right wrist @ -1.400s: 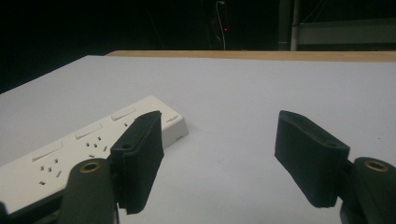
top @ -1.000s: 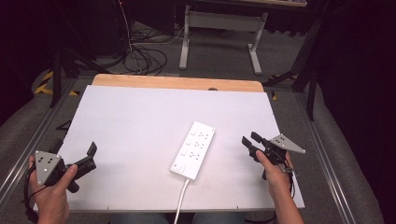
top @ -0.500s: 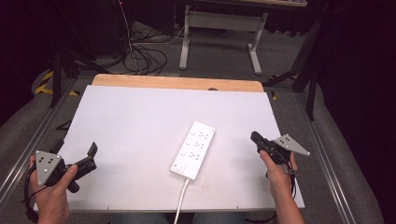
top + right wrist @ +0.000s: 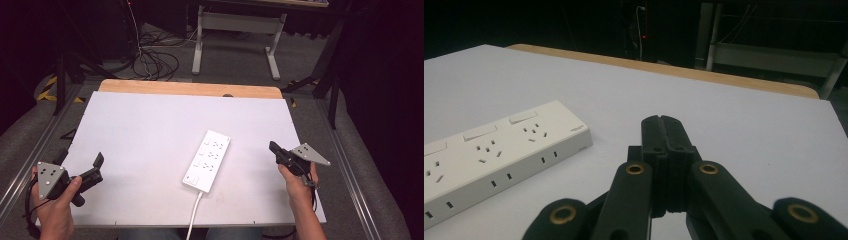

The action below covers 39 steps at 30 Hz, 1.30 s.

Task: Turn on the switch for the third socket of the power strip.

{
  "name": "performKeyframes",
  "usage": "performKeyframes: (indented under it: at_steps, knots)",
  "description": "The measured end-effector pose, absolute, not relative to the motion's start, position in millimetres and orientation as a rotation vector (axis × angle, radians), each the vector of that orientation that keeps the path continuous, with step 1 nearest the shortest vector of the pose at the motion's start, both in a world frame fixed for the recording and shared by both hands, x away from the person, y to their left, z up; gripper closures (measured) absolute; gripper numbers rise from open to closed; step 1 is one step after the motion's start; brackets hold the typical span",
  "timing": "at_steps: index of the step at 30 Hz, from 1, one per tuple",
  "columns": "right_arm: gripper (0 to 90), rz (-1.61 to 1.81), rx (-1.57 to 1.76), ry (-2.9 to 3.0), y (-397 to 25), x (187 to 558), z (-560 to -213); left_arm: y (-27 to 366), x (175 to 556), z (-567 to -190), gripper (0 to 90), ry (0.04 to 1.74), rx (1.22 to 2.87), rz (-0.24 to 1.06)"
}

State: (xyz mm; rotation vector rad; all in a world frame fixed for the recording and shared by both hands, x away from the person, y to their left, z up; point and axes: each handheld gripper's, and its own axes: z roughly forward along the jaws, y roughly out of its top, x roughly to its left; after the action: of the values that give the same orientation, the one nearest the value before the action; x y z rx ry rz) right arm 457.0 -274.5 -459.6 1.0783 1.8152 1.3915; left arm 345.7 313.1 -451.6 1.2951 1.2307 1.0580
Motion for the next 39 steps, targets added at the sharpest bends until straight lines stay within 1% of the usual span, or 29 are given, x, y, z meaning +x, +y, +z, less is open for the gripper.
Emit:
performKeyframes:
  at_steps: [16,29,39]
  knots:
    - [90.0,1.436,1.078,1.827,-275.2,458.3,-458.7,312.9,345.9,-451.9,0.4,1.227,1.292,1.046]
    - [90.0,1.465,1.01,1.888,-256.9,464.8,-456.1,312.4,346.4,-452.3,0.4,1.223,1.299,1.045]
    - [90.0,1.475,1.012,1.902,-260.2,468.2,-454.6,311.9,346.6,-452.6,0.6,1.213,1.31,1.043]
